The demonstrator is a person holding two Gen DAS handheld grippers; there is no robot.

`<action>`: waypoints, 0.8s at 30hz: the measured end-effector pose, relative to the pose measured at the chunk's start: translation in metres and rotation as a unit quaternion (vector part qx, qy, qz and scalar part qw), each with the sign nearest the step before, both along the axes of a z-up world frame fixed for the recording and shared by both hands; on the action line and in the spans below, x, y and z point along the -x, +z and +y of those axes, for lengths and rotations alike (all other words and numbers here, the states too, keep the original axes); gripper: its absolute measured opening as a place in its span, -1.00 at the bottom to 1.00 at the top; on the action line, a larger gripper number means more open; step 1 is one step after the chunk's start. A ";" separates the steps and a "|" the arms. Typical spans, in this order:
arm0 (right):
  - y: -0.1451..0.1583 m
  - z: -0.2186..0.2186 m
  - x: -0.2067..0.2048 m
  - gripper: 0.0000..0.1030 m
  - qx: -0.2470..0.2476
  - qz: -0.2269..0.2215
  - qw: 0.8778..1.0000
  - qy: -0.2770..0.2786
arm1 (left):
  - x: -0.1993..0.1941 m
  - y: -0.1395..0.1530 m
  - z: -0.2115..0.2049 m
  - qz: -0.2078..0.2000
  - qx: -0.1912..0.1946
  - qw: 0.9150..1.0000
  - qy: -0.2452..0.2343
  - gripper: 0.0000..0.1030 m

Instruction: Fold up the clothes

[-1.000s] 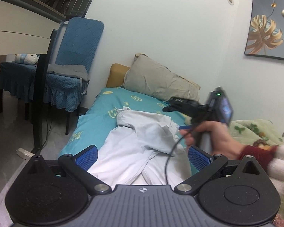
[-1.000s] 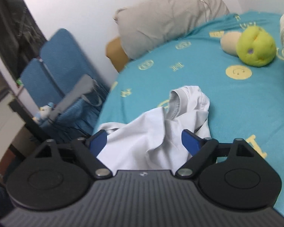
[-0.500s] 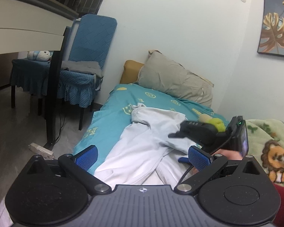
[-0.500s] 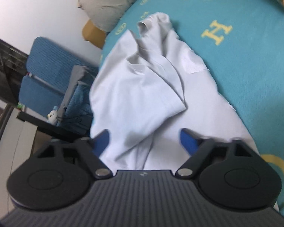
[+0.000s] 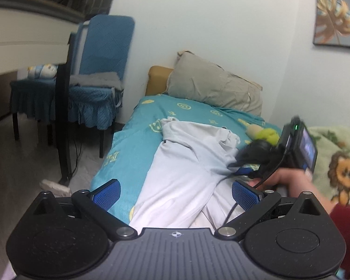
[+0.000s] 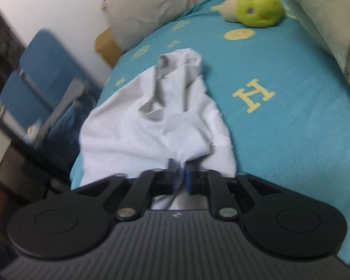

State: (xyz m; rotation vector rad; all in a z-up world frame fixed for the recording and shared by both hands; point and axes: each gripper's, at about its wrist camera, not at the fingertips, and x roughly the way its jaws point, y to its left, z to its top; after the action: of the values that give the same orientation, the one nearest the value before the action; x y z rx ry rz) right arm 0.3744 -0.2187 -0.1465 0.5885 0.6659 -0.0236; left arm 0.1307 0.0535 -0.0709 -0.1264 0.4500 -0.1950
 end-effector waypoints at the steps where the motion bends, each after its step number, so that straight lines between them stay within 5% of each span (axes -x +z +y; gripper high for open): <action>1: 0.010 0.002 0.007 0.66 0.012 -0.009 1.000 0.008 | 0.002 0.001 -0.003 -0.003 -0.007 1.000 -0.003 0.99; 7: 0.076 0.024 0.078 0.69 0.110 -0.023 0.991 0.069 | 0.033 0.018 -0.027 0.002 -0.070 0.997 -0.011 0.99; 11: 0.108 0.029 0.140 0.69 0.142 -0.022 0.985 0.091 | 0.071 0.055 -0.041 0.036 -0.094 0.995 -0.004 0.99; 14: 0.110 0.022 0.174 0.69 0.147 -0.014 0.984 0.098 | 0.112 0.101 -0.058 0.049 -0.127 0.991 -0.016 0.99; 17: 0.101 0.010 0.199 0.69 0.133 -0.014 0.987 0.090 | 0.149 0.152 -0.067 0.089 -0.121 0.988 -0.039 0.99; 24: 0.095 0.006 0.207 0.69 0.128 -0.010 0.986 0.101 | 0.212 0.233 -0.120 0.105 -0.166 0.977 -0.083 0.99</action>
State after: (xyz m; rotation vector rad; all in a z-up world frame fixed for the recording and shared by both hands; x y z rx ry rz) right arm 0.1674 -0.2129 -0.0520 0.2711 0.6874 0.0857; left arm -0.0812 -0.0667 0.1623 0.2205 0.6975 -0.2691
